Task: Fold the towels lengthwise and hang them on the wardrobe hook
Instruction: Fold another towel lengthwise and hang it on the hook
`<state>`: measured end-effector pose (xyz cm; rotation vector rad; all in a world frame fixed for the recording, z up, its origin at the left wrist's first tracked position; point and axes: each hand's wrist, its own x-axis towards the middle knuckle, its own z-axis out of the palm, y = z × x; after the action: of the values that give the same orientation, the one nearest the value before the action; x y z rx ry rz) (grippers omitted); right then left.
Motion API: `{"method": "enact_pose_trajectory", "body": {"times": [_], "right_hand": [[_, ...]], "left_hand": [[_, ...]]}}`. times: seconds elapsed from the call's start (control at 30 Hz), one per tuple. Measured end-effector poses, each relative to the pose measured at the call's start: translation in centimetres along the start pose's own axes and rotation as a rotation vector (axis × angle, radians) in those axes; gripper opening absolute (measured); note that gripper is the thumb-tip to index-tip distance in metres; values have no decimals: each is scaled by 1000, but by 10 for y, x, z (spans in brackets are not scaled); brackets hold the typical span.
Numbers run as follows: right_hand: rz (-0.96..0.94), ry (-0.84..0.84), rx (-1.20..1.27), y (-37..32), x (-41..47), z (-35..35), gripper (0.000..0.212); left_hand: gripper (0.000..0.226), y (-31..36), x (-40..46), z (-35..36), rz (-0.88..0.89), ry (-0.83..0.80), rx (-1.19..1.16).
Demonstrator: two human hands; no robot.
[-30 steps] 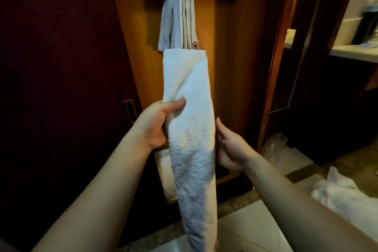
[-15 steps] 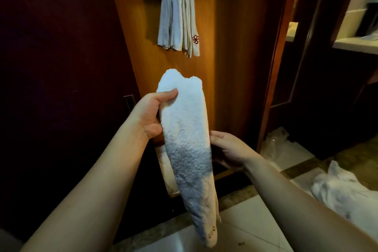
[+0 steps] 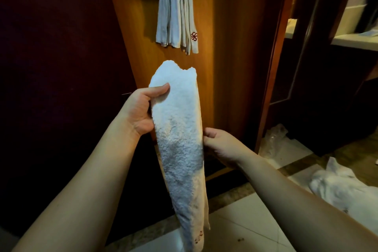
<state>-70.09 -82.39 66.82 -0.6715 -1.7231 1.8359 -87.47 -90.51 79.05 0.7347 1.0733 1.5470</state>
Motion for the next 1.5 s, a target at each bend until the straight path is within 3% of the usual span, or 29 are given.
{"method": "enact_pose_trajectory", "body": {"times": [0.13,0.3,0.43,0.57,0.7,0.93,1.07,1.2,1.3,1.33,1.43,1.5], "right_hand": [[-116,185,-8,-7,1,8,16],[-143,267,-102,-9,2,9,26],[-76,131,-107,-12,-3,0,67],[-36,36,-246,-19,-5,-4,50],[-146,155,-350,-22,-11,1,27],[-247,247,-387,-18,-16,11,40],[-106,82,-227,-23,-12,5,45],[298,-287,239,-22,-13,-6,73],[372,-453,182,-30,-16,-12,83],[370,-491,102,-36,-17,-12,76],[331,-465,-51,-47,-16,-8,29],[324,-470,-36,-49,-14,-8,24]], "left_hand": [[18,4,3,0,76,80,-14],[23,3,7,4,62,189,-73],[25,5,10,8,54,286,-82],[35,8,14,10,54,343,-19],[45,9,17,12,142,421,135],[54,12,24,6,194,439,252],[53,9,32,6,198,447,239],[53,7,40,8,186,480,215],[55,3,50,2,152,504,164],[54,1,53,1,145,513,164],[54,-2,62,-8,111,562,173],[55,-3,68,-14,33,562,145]]}}
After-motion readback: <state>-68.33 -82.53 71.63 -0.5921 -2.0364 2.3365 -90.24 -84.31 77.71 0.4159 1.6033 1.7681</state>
